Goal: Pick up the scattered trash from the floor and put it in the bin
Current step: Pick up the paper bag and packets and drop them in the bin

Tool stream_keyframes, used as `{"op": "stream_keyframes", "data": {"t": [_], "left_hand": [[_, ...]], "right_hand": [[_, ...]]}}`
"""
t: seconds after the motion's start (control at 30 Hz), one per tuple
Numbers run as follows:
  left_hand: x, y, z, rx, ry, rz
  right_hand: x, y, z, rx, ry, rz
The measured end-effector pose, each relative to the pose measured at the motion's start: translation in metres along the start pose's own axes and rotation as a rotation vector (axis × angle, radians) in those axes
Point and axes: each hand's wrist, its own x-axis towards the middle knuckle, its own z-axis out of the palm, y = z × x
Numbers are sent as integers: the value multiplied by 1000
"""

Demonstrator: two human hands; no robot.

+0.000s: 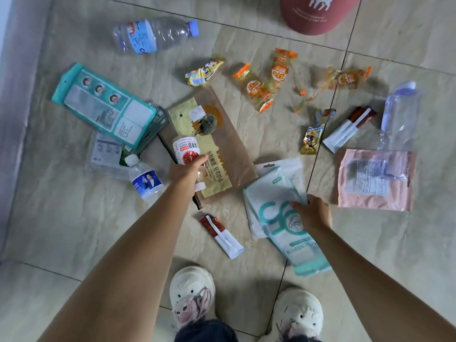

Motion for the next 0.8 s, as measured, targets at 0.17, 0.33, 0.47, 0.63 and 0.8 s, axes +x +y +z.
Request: {"op": "stream_keyframes", "data": {"t": [0.17, 0.33, 0.47, 0.63, 0.8], "left_hand": [[-56, 21, -28, 26, -207, -75], [-120, 77, -52, 201, -336, 126], [-173, 144, -71, 282, -375, 314], [-236, 239, -96, 302, -571, 522], [-281, 339, -102, 277, -779, 661]], "right_hand": [[-48, -2, -62, 54, 42, -15], [-101, -40, -139, 165, 138, -97], [-130, -88, -209, 354, 183, -127], [-153, -143, -286, 570, 268, -109], [-157, -189, -343, 815, 346, -111]]}}
